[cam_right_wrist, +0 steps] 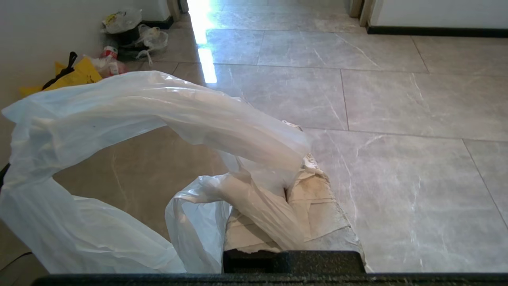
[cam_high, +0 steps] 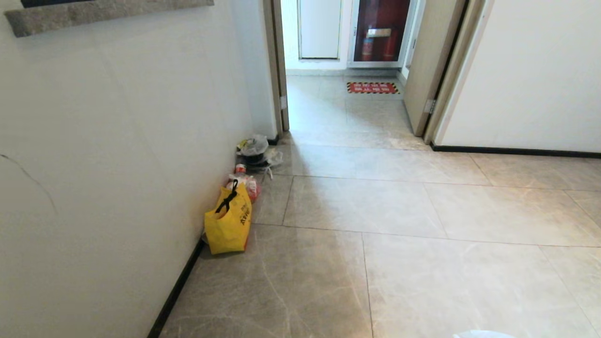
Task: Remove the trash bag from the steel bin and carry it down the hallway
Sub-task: Put the trash bag at the door
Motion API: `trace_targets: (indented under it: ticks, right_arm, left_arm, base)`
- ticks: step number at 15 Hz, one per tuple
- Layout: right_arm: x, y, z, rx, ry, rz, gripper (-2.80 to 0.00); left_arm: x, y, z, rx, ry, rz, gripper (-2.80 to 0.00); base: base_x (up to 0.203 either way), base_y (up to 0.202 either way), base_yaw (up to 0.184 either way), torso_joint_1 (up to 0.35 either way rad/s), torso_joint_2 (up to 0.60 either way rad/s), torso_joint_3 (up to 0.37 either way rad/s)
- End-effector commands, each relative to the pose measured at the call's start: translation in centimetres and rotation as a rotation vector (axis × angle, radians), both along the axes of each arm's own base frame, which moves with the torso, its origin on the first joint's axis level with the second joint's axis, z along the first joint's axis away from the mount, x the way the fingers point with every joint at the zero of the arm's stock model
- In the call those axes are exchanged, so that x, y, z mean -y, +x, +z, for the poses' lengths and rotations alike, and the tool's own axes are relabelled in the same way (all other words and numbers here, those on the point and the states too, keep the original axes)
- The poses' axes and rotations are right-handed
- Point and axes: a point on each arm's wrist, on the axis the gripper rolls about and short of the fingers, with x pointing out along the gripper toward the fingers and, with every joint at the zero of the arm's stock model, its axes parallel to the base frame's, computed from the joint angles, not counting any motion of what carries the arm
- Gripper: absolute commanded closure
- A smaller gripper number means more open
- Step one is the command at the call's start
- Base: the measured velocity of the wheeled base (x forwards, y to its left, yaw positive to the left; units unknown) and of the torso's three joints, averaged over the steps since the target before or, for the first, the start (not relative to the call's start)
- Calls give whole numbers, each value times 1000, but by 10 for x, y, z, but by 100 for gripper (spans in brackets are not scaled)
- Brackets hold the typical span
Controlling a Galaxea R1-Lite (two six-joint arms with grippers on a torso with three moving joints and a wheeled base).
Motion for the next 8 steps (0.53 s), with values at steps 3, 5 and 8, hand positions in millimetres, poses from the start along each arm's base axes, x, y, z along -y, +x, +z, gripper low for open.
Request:
trace_targets:
  ticks: [3, 5, 8]
  right_arm:
    - [0, 0, 0, -3, 0, 2, 0]
    - [0, 0, 0, -3, 0, 0, 0]
    - [0, 0, 0, -3, 0, 2, 0]
  left_arm:
    - [0, 0, 0, 0, -1, 0, 0]
    - [0, 0, 0, 0, -1, 0, 0]
    - [0, 0, 0, 0, -1, 0, 0]
  base:
    - [182, 0, 0, 2, 0, 2]
    - [189, 0, 3, 8, 2, 2]
    - [189, 0, 2, 1, -2, 3]
